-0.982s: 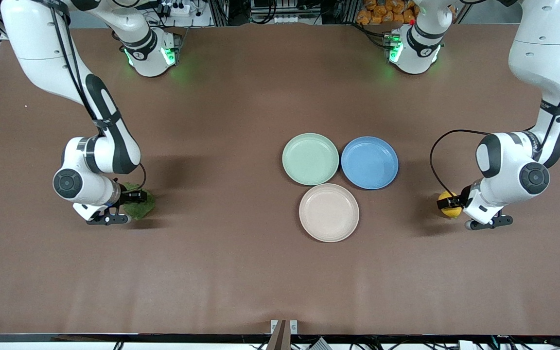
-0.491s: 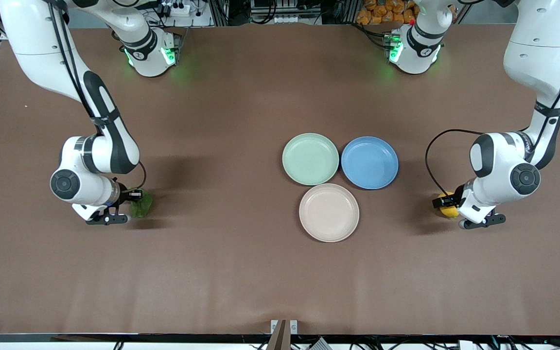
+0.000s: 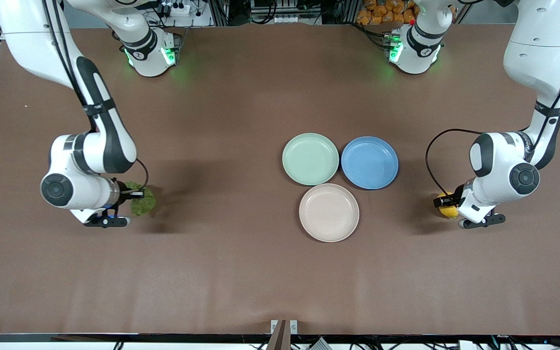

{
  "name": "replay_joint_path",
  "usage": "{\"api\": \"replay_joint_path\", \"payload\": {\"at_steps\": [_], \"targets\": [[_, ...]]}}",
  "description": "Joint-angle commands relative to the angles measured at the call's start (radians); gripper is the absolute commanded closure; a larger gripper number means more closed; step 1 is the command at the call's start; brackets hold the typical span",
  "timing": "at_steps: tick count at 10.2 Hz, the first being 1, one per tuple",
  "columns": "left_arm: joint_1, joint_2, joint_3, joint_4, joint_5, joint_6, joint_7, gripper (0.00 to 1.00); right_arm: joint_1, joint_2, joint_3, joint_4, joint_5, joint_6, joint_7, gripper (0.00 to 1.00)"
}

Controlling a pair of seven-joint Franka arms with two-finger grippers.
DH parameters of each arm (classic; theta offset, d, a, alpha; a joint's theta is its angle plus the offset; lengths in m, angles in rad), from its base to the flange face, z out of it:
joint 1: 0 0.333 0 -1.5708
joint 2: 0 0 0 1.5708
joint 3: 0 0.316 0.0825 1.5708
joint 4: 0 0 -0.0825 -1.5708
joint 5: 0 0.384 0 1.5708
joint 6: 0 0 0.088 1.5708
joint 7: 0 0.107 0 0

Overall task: Place lemon and lettuce in plates
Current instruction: 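Grasp the green lettuce leaf with the right gripper and lift it, then carry the lettuce over the mint green plate with the right gripper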

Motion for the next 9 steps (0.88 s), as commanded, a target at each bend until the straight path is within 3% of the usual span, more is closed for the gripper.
{"api": "replay_joint_path", "payload": {"at_steps": [1, 5, 7, 9], "targets": [[-0.032, -0.074, 0.001, -0.005, 0.031, -0.001, -0.024, 1.0, 0.023, -0.001, 0.099, 0.011, 0.003, 0.008, 0.238, 1.0], [-0.038, -0.12, -0.027, -0.005, 0.031, -0.037, -0.061, 1.0, 0.198, 0.016, 0.107, 0.079, 0.007, 0.027, 0.568, 1.0], [-0.038, -0.12, -0.059, 0.001, 0.031, -0.037, -0.119, 1.0, 0.259, 0.016, 0.104, 0.112, 0.101, 0.027, 0.612, 1.0], [-0.043, -0.106, -0.064, 0.054, 0.031, -0.037, -0.148, 1.0, 0.305, 0.018, 0.104, 0.134, 0.134, 0.03, 0.672, 1.0]]}}
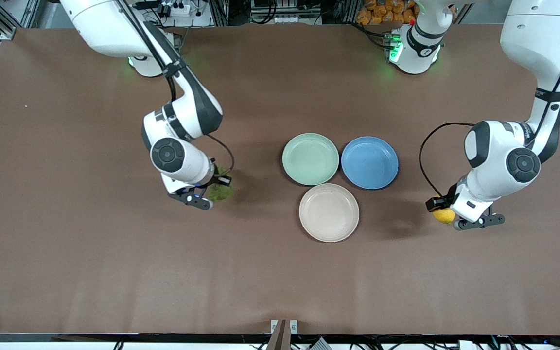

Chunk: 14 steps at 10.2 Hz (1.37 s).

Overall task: Place lemon and lettuce in plates
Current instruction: 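Carry the lettuce over the mint green plate with the right gripper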

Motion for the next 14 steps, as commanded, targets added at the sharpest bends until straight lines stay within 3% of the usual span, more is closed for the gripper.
{"api": "replay_joint_path", "payload": {"at_steps": [1, 4, 7, 10, 11, 12, 13, 14], "targets": [[-0.014, -0.002, -0.007, 0.034, 0.029, -0.01, -0.044, 1.0, 0.048, 0.02, -0.004, 0.054, 0.033, 0.003, 0.1, 1.0], [-0.046, 0.004, -0.01, 0.061, 0.017, -0.01, -0.131, 1.0, 0.151, 0.032, -0.004, 0.109, 0.106, 0.047, 0.267, 1.0], [-0.138, 0.102, -0.009, 0.176, 0.015, -0.013, -0.273, 1.0, 0.307, 0.073, -0.005, 0.11, 0.098, 0.239, 0.574, 1.0], [-0.224, 0.131, -0.01, 0.196, -0.009, -0.015, -0.411, 1.0, 0.422, 0.148, -0.013, 0.11, 0.094, 0.414, 0.694, 1.0], [-0.247, 0.139, -0.01, 0.198, -0.044, -0.015, -0.418, 1.0, 0.435, 0.156, -0.022, 0.108, 0.087, 0.423, 0.694, 0.94], [-0.279, 0.147, -0.009, 0.198, -0.07, -0.015, -0.441, 1.0, 0.434, 0.166, -0.022, 0.108, 0.069, 0.423, 0.694, 0.69], [-0.317, 0.154, -0.009, 0.199, -0.071, -0.015, -0.503, 1.0, 0.435, 0.166, -0.022, 0.105, 0.038, 0.422, 0.692, 0.01], [-0.354, 0.171, -0.009, 0.201, -0.068, -0.015, -0.557, 1.0, 0.43, 0.164, -0.024, 0.105, -0.017, 0.408, 0.691, 0.0]]}}
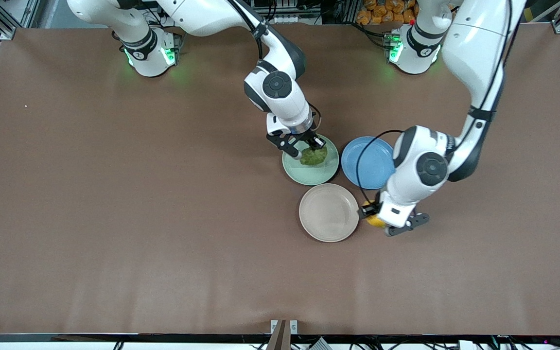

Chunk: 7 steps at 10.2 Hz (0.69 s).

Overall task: Place lemon and lettuce in plates
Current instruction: 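Carry the lettuce over the mint green plate with the right gripper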

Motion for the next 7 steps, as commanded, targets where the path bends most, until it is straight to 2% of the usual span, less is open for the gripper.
{"api": "replay_joint_path", "payload": {"at_steps": [1, 4, 5, 6, 7], "targets": [[-0.088, 0.047, 0.012, 0.046, -0.012, -0.013, -0.107, 1.0, -0.013, 0.001, -0.008, 0.028, -0.075, -0.044, 0.012, 0.0], [-0.15, 0.077, 0.021, 0.061, -0.009, -0.011, -0.174, 1.0, -0.025, -0.051, -0.067, 0.1, -0.089, -0.246, -0.073, 0.0], [-0.161, 0.085, 0.021, 0.072, -0.009, -0.011, -0.21, 0.4, -0.048, -0.072, -0.078, 0.123, -0.088, -0.347, -0.191, 0.0], [-0.17, 0.093, 0.024, 0.082, 0.01, -0.011, -0.217, 0.0, -0.079, -0.11, -0.083, 0.129, -0.086, -0.446, -0.323, 0.0], [-0.162, 0.085, 0.024, 0.084, 0.025, -0.011, -0.22, 0.0, -0.106, -0.137, -0.087, 0.132, -0.088, -0.516, -0.389, 0.0]]}}
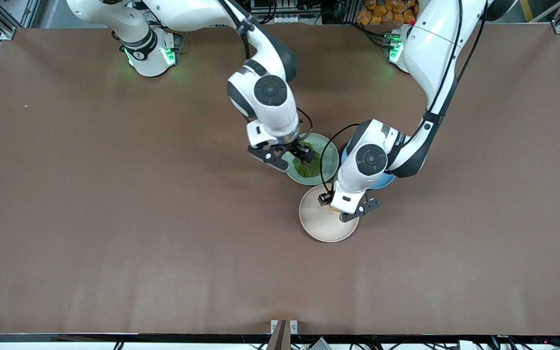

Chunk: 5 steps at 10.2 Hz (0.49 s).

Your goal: Place lemon and lettuce in plates

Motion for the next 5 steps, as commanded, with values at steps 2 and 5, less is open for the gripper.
{"api": "replay_joint_path", "payload": {"at_steps": [2, 5], "targets": [[0.0, -0.006, 0.038, 0.037, 0.026, -0.012, -0.026, 0.0, -0.094, -0.127, -0.067, -0.009, -0.023, -0.214, -0.281, 0.0], [0.064, -0.04, 0.052, 0.035, 0.031, -0.034, -0.001, 0.0, -0.158, -0.224, -0.144, 0.023, -0.021, -0.297, -0.446, 0.0]]}}
